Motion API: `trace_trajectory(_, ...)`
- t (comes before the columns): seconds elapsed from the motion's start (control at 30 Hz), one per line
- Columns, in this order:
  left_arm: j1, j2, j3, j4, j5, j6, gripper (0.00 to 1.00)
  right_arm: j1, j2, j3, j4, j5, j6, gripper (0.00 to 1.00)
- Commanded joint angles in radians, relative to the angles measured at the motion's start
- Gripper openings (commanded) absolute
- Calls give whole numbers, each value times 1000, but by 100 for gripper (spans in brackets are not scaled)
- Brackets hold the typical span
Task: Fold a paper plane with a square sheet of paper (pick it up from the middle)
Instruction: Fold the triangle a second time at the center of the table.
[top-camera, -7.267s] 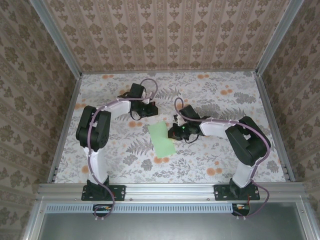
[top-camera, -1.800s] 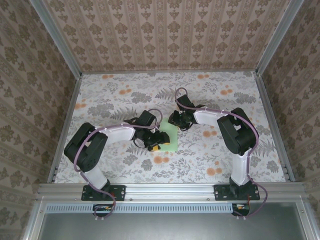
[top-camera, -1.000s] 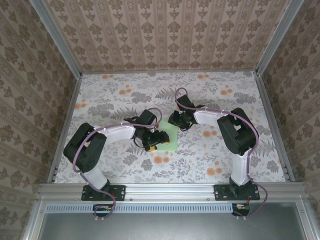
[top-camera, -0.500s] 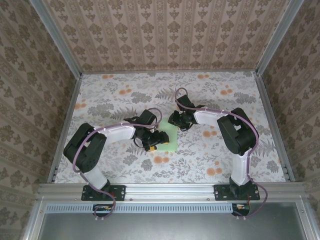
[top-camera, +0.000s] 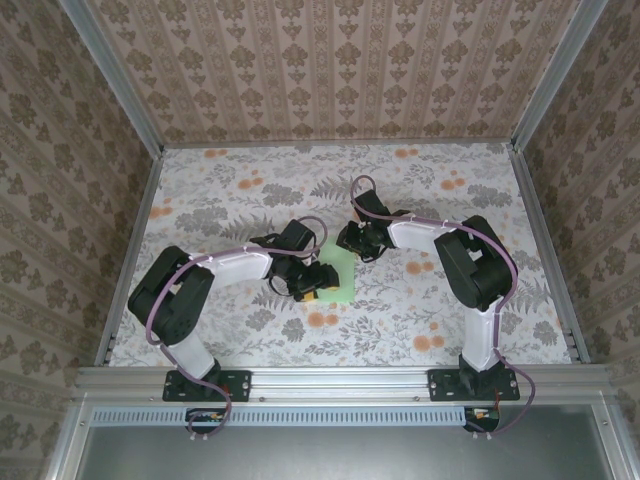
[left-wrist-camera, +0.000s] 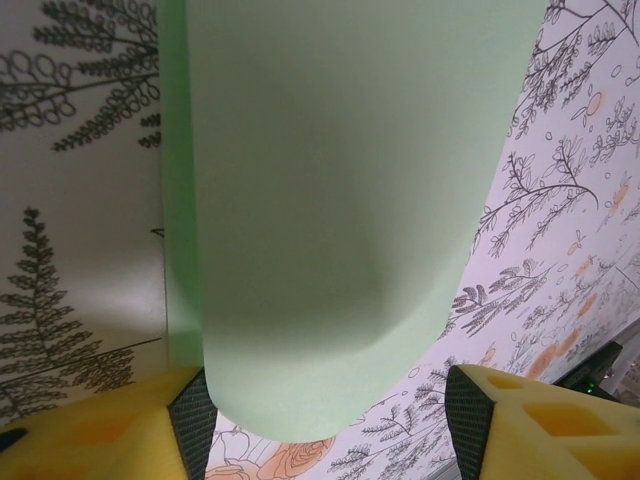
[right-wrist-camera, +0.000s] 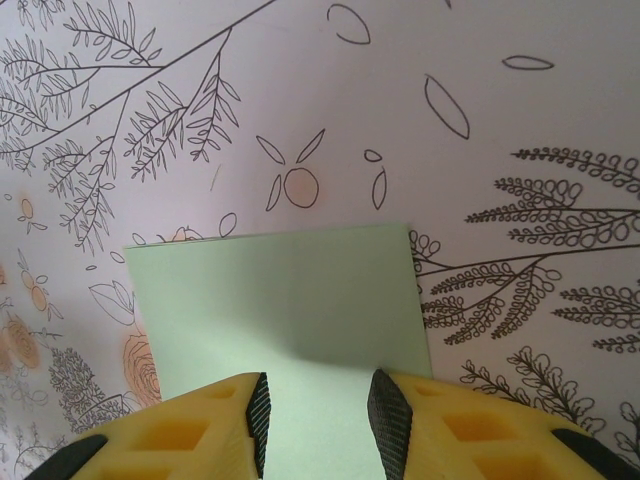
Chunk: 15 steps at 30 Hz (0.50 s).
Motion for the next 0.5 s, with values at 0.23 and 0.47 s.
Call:
trace_trajectory(0.23,56,-60,-41,145,51,56,65,-4,75,-60,-78,14,10,39)
trace_trajectory(0.47,95,7,-63,253,111,41,60,-4,72,-64,-60,-9,10,39)
